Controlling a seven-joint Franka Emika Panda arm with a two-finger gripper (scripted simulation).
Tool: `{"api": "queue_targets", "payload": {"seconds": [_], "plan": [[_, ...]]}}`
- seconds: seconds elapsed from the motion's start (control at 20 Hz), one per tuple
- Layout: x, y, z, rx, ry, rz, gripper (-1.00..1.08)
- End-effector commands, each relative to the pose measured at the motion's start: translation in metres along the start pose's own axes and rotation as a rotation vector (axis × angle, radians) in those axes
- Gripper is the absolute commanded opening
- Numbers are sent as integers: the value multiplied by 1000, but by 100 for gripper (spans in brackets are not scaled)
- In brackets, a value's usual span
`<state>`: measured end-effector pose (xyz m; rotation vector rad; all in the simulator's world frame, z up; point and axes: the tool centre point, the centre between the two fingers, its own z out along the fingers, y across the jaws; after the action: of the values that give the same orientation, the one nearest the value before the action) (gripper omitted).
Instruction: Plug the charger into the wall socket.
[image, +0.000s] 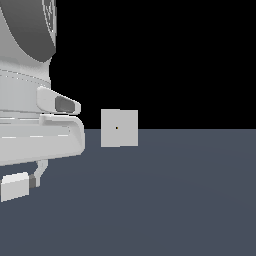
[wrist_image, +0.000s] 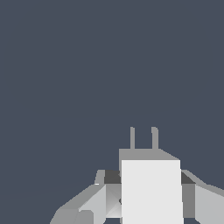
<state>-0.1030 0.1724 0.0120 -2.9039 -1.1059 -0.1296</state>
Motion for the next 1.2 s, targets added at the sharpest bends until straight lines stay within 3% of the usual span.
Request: {"api": "queue_targets", "payload": {"seconds": [0.0,0.6,0.85,1.15], "plan": [[0,0,0,0,0,0,-100],[1,11,-6,-3,1,39,-100],[2,45,-23,-13,2,161,-100],[-10,112,-58,-33,3,401,-100]]}}
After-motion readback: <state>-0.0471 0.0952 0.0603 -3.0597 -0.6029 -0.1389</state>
